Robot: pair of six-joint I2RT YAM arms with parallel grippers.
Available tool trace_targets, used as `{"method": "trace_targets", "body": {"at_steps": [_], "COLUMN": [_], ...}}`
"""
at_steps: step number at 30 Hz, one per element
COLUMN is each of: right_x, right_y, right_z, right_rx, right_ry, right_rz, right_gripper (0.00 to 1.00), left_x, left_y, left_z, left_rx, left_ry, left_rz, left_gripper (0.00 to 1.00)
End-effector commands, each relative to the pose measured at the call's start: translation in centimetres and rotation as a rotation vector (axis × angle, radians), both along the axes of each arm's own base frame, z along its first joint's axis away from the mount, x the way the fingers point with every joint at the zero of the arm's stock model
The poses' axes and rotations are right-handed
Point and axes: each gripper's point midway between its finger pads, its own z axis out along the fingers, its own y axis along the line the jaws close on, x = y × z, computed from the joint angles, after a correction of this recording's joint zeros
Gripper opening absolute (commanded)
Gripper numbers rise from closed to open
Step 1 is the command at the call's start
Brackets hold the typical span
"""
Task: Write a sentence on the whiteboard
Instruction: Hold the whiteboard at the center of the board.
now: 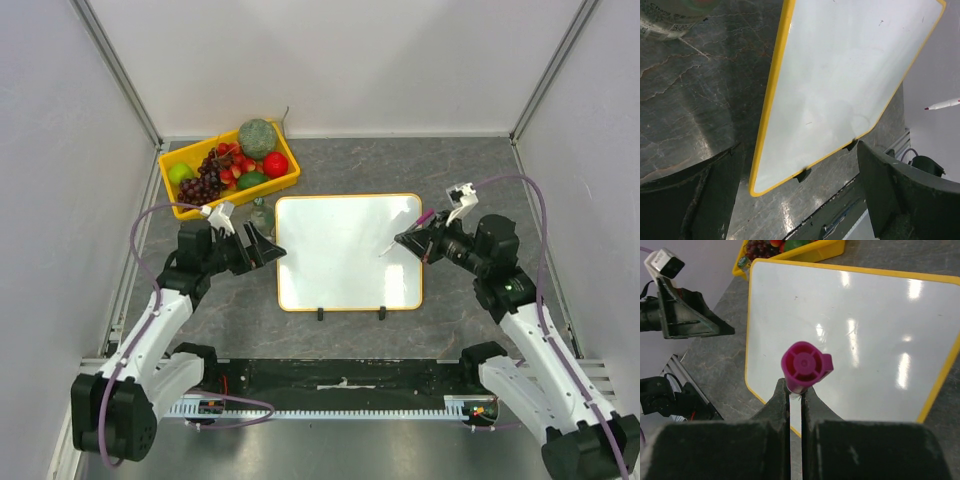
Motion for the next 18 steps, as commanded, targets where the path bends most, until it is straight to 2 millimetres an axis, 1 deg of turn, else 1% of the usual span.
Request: {"method": "trace_targets", "body": {"at_steps": [1, 4, 7, 9, 12, 14, 18], "right_x": [1.1, 1.1, 1.0, 1.0, 0.5, 0.3, 0.4], "right_y": [2.9, 5.5, 8.2, 9.6, 11.5, 12.2, 12.6], "right_z": [3.7, 4.2, 4.4, 4.2, 4.4, 4.5, 4.5], "right_rx": [0.067, 0.057, 0.080, 0.089, 0.095, 0.092, 0.088], "right_ry": [-0.127, -0.144, -0.149, -0.139, -0.148, -0.154, -0.160], "right_rz": [0.052, 0.083, 0.128, 0.145, 0.172, 0.184, 0.179], "right_gripper": [0.00, 0.00, 0.00, 0.00, 0.00, 0.00, 0.00], "left_x": [1.9, 3.0, 3.7, 4.1, 4.8, 5.0, 5.4], "left_y": [-1.1, -1.3, -1.5, -2.0, -2.7, -3.1, -3.7], "left_z": [1.3, 1.6, 1.0, 0.5, 0.4, 0.0, -0.4], "left_rx": [-0.060, -0.063, -0.059, -0.076, -0.099, -0.114, -0.130], "left_ry": [-0.118, -0.203, -0.231, -0.240, -0.265, -0.275, -0.287], "left_rz": [-0.049, -0.062, -0.080, -0.112, -0.159, -0.186, -0.217], "left_gripper": [0.97, 0.96, 0.95, 0.94, 0.91, 0.88, 0.86]}}
